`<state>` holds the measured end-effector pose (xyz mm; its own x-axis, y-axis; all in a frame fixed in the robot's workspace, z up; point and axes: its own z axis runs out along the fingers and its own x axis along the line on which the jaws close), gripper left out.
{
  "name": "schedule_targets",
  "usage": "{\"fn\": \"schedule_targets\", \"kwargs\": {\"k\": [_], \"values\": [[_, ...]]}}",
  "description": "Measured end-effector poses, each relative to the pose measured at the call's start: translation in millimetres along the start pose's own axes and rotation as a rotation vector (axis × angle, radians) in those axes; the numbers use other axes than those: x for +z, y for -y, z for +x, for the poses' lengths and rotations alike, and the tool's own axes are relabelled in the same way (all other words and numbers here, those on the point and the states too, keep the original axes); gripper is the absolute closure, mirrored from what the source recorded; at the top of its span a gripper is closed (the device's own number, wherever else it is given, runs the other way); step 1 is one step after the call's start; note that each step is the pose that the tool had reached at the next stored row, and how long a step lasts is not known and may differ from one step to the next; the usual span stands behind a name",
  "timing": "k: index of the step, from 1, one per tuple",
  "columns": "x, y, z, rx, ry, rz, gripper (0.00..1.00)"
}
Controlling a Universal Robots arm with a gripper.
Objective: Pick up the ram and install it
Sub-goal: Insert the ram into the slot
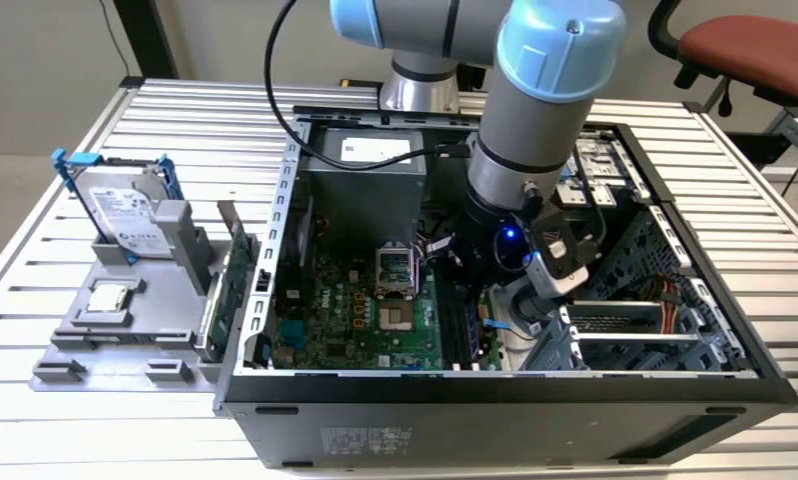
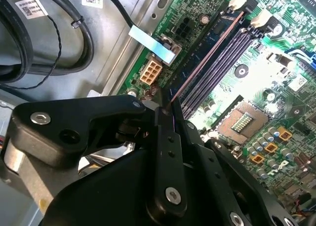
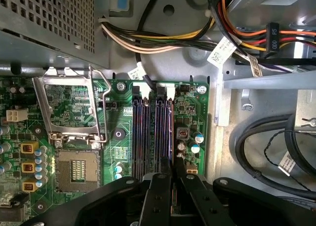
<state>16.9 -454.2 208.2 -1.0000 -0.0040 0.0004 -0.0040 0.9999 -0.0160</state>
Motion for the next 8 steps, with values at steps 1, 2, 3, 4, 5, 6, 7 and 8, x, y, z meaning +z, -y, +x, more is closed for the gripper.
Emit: {"fn": "schedule_targets", "kwargs": {"k": [1,2,3,4,5,6,7,8], "values": [[0.1,0.0,0.0,0.0,0.0001,-0.0001,1.0],[0.2,-0.1,0.0,0.0,0.0001,-0.0001,1.0],[0.2,-0.1,0.0,0.0,0.0001,-0.0002,1.0],[0.3,-0.1,0.0,0.0,0.0001,-0.0003,1.0],[0.3,-0.1,0.0,0.0,0.0001,-0.0004,1.0],[1.1,-0.4,-0.1,0.0,0.0008,-0.0027,0.0],[1.2,-0.4,-0.1,0.0,0.0008,-0.0024,0.0],[1.1,-0.4,-0.1,0.0,0.0005,-0.0019,0.0]]}}
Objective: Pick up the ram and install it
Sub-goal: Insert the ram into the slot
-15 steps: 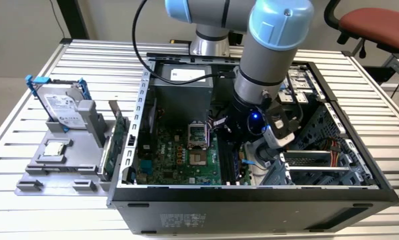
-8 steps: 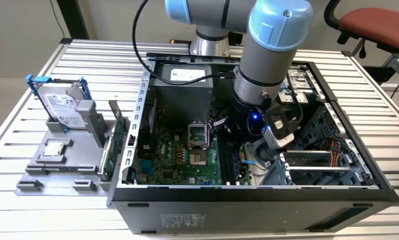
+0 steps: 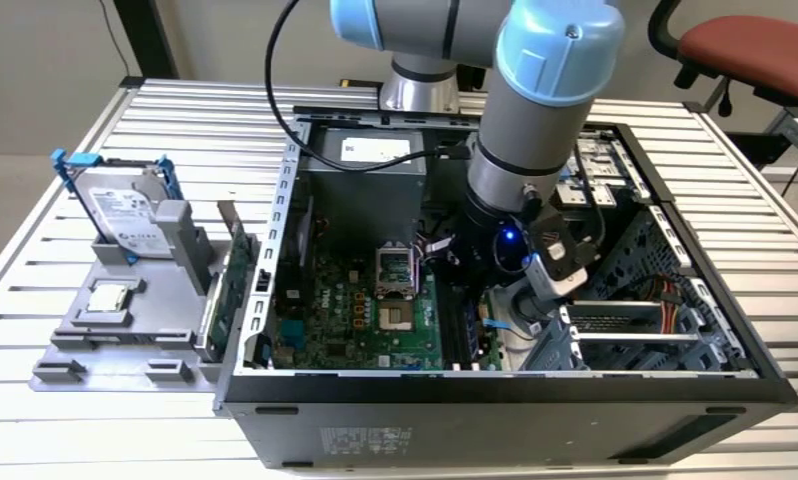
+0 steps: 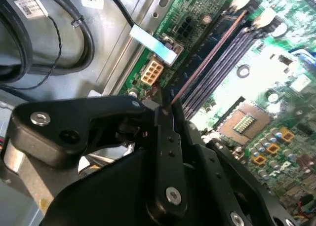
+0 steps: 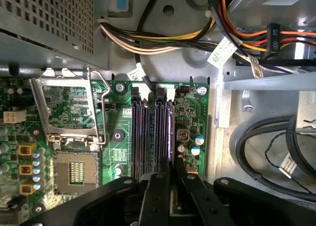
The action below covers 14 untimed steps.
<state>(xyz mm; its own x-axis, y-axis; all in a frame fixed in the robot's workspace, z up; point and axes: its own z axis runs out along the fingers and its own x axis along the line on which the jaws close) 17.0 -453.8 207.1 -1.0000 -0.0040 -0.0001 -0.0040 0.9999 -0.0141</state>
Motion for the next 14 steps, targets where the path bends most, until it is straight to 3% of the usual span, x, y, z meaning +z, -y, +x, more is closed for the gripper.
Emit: {"fn": "schedule_targets", "kwargs": {"k": [3,11,14], "values": [[-2.1,0.3,0.1,0.0,-0.0007,0.0021,0.0],[-38.0,0.8,0.0,0.001,-0.0004,0.0022,0.0],[-42.6,0.7,0.1,0.0,-0.0003,0.0021,0.0]]}}
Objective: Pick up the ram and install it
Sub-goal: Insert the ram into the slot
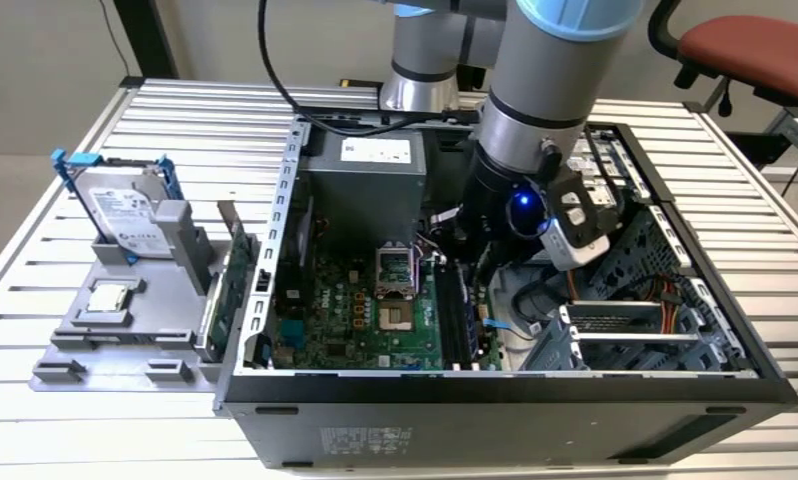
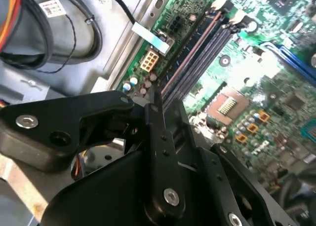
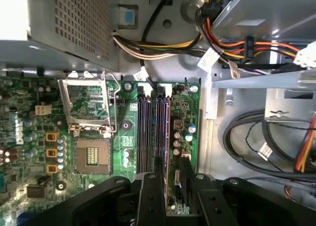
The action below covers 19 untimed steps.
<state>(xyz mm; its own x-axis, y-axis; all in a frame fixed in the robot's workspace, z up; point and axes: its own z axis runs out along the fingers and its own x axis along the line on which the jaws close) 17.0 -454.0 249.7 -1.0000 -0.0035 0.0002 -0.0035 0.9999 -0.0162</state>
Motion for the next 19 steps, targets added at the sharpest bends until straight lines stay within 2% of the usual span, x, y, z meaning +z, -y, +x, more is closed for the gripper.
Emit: {"fn": "schedule_targets", "kwargs": {"k": [2,3,19], "values": [[0.0,0.0,0.0,0.0,0.0,0.0001,0.0],[-0.1,0.0,0.0,0.0,-0.0001,0.0003,1.0],[-0.2,-0.7,0.0,0.0,-0.0001,-0.0003,1.0]]}}
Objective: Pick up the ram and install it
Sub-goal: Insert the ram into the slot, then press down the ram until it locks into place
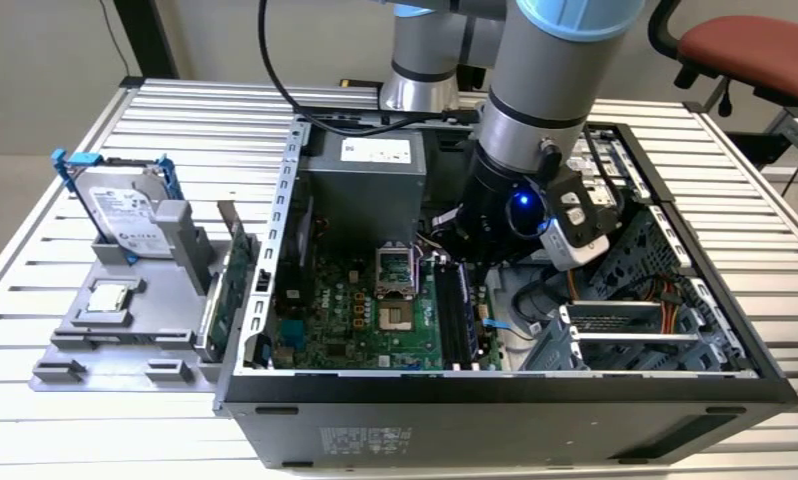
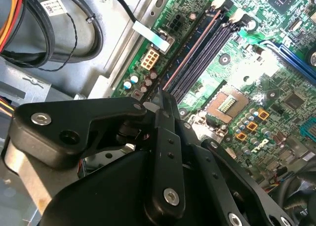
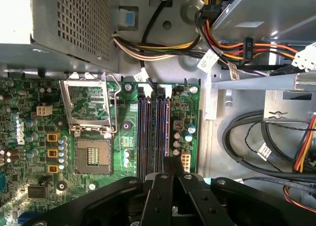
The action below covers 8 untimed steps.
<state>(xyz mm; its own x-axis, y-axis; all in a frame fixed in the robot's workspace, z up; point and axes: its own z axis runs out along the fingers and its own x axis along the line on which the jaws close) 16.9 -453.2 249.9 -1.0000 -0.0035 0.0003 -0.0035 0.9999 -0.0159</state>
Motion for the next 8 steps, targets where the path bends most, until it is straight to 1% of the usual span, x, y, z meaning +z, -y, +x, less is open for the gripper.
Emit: {"fn": "schedule_targets", "kwargs": {"k": [2,4,8], "values": [[0.0,0.0,-0.1,0.0,-0.0007,0.0,1.0],[0.0,0.0,0.0,-0.01,-0.0007,-0.0001,1.0],[0.0,0.0,0.0,-0.057,0.0001,0.0013,1.0]]}}
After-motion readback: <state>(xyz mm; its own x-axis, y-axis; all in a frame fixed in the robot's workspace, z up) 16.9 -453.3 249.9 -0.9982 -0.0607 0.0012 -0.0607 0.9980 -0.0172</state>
